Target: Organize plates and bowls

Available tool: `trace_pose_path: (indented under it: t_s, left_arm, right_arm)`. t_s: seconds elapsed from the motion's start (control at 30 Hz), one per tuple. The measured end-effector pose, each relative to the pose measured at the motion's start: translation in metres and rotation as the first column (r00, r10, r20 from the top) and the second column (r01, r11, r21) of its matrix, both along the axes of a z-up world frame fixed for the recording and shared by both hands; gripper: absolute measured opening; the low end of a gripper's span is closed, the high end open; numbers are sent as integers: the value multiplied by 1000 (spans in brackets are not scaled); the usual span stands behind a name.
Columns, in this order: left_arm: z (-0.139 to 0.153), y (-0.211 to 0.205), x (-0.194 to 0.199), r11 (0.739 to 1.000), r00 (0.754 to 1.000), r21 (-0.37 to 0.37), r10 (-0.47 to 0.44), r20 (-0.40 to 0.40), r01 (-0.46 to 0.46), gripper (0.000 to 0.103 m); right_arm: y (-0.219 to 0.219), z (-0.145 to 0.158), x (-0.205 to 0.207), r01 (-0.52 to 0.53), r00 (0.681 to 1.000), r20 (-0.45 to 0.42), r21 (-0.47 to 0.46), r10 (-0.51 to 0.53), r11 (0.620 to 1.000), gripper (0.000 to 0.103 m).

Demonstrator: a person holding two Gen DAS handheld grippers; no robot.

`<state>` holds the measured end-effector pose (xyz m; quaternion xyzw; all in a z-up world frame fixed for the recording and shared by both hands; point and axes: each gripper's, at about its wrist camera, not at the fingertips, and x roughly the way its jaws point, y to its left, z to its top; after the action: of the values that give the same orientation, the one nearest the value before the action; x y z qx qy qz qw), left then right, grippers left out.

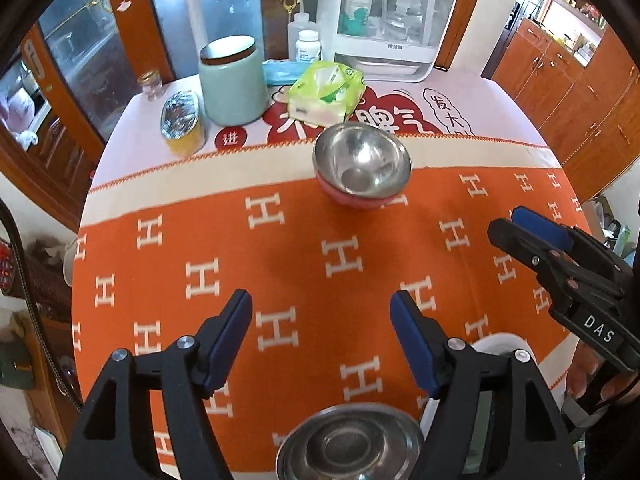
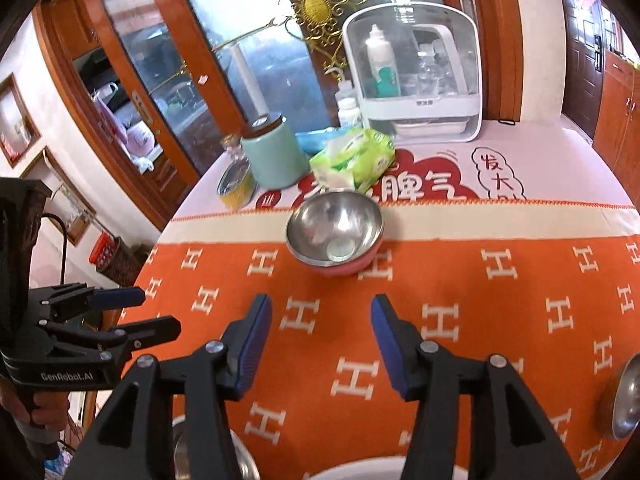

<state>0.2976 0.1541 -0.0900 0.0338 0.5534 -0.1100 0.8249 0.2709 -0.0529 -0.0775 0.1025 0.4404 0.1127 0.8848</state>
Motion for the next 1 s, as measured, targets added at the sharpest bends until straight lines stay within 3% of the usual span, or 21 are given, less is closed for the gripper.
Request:
trace_pose_path:
  t_s: [0.4,0.7,1.0]
  left_arm:
    - [-23,-13,66,996,996,-15,88,5,-88,71]
    - [-67,-19,108,980,982,-63,189,-2,-189,71]
    - [-109,-21,127,959,967,-129,250,-47,-254,71]
  right_arm:
    - [-20,-35,58,28,1000,2,80,-29,996,54]
    - [-24,-87,83,61,996,-73,175,-49,983,54]
    - [-27,-116,92,92,992,-112,293,-61,952,54]
